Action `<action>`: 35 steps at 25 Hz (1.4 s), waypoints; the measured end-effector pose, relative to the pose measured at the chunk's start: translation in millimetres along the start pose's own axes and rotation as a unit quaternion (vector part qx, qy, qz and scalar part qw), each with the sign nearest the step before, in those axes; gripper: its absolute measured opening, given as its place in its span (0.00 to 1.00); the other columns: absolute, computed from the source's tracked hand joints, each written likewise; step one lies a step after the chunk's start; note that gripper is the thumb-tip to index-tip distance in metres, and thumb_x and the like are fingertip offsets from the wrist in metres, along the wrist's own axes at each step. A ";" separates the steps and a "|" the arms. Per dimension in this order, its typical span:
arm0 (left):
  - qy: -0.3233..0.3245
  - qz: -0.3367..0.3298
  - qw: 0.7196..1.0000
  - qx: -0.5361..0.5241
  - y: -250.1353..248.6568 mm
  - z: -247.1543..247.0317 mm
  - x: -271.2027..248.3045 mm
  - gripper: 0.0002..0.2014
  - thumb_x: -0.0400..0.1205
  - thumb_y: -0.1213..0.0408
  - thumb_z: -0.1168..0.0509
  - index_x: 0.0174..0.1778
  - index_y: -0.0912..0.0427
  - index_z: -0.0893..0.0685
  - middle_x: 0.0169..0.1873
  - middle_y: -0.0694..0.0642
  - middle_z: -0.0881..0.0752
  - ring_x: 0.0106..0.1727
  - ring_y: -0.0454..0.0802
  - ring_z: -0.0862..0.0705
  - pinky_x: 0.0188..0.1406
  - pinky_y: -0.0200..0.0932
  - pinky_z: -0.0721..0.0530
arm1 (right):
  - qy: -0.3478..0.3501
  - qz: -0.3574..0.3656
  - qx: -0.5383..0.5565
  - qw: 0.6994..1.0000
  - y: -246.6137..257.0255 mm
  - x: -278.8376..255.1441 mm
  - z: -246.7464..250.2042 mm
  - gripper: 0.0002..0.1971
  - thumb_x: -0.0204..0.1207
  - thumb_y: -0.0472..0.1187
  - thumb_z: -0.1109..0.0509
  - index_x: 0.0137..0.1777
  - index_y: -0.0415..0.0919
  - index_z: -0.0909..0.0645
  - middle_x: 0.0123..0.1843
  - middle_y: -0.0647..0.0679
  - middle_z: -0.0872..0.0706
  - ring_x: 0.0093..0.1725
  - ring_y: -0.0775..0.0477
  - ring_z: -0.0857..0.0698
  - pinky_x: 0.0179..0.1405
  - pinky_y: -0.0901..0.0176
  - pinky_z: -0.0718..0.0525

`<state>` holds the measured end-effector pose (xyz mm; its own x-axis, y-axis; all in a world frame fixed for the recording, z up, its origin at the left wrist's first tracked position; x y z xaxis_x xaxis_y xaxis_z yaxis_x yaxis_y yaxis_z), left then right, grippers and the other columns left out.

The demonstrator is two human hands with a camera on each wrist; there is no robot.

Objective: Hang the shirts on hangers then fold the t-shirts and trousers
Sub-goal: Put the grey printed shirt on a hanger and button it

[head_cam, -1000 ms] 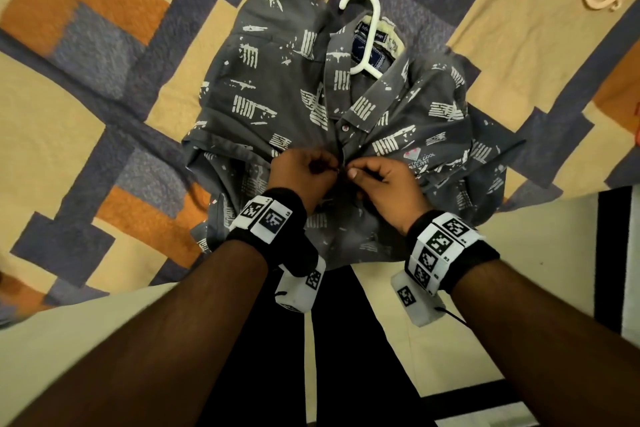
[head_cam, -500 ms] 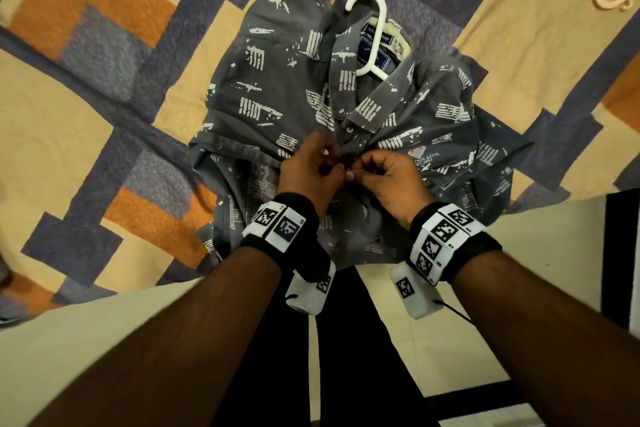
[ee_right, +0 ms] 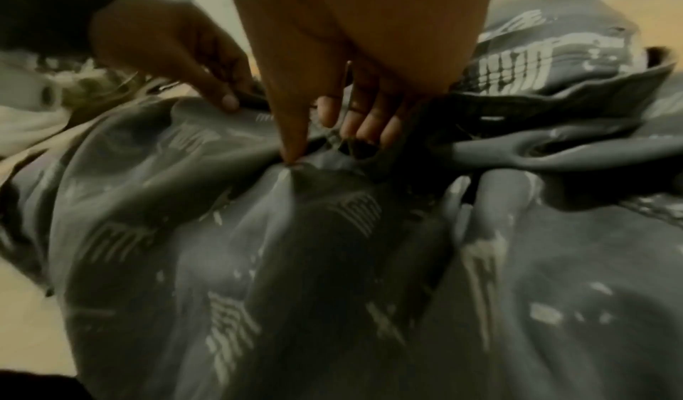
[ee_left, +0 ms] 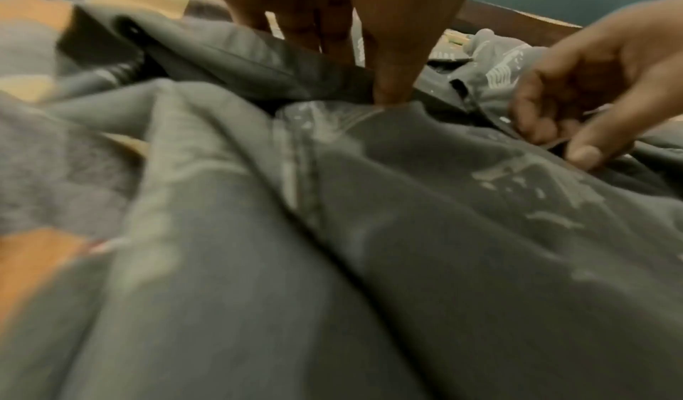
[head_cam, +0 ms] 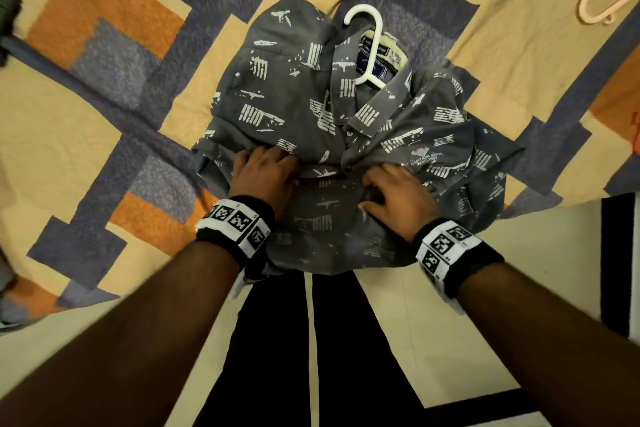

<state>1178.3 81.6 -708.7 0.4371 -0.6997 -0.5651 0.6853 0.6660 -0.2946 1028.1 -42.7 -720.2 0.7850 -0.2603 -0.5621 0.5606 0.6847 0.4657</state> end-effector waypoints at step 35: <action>-0.043 0.124 0.698 -0.704 -94.7 217.1 -177.8 0.08 0.75 0.81 0.31 0.36 0.64 0.15 0.24 0.49 0.12 0.28 0.42 0.14 0.37 0.33 0.14 | -0.107 -0.177 0.612 0.763 190.2 -151.9 217.6 0.10 0.69 0.19 0.29 0.46 0.31 0.15 0.36 0.43 0.12 0.35 0.49 0.15 0.35 0.64 0.13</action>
<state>1162.1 86.8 -413.1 0.5148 -0.4905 -0.7031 -0.6436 0.3206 -0.6949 1072.9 -21.1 -397.5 0.4799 -0.4756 -0.7372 0.4709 -0.5694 0.6739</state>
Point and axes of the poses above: each hand's wrist, its own x-axis towards the middle knuckle, its own z-axis out of the back of the hand, y = z × x, the point moved 8 cm from there along x, towards the middle knuckle
